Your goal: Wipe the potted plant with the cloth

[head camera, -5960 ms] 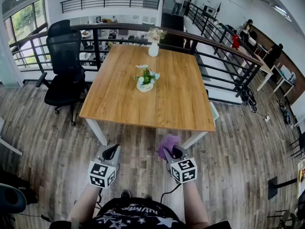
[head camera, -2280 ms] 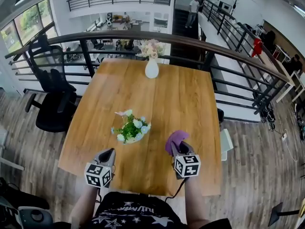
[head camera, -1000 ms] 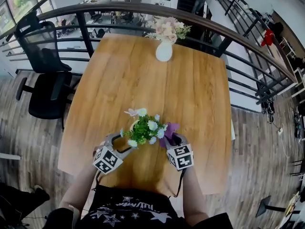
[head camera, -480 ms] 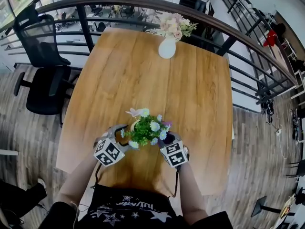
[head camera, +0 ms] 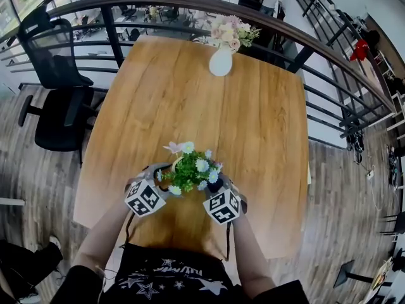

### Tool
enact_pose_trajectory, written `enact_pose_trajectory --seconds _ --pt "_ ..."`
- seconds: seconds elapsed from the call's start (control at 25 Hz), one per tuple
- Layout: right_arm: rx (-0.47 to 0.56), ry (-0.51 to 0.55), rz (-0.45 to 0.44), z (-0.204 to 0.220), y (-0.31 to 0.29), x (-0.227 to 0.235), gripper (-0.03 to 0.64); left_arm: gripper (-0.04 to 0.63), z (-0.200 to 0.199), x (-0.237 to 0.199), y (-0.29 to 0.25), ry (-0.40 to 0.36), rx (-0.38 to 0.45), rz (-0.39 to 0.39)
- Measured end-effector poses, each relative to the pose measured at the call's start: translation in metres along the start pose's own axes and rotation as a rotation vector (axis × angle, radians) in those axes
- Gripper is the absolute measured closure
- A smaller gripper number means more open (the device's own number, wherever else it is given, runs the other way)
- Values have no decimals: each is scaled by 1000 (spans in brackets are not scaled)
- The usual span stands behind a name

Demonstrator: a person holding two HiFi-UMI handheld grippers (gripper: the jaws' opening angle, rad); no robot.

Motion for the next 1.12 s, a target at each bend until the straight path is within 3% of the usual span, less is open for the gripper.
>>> enact_pose_trajectory --seconds 0.72,1.12 --pt "63 26 -117 -2 16 -52 531 281 -12 31 -8 168 -5 -195" --pt "72 58 -154 7 25 -70 531 281 -10 55 -10 182 -19 -248"
Point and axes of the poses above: the fingertips, and each gripper's own axes: y backward along the fingers, x to its right, z out of its underside, the point moved 8 cm from there along y, backward along the fingers, and after that the axes turned 3 degrees about y, right-handed, at the moved point
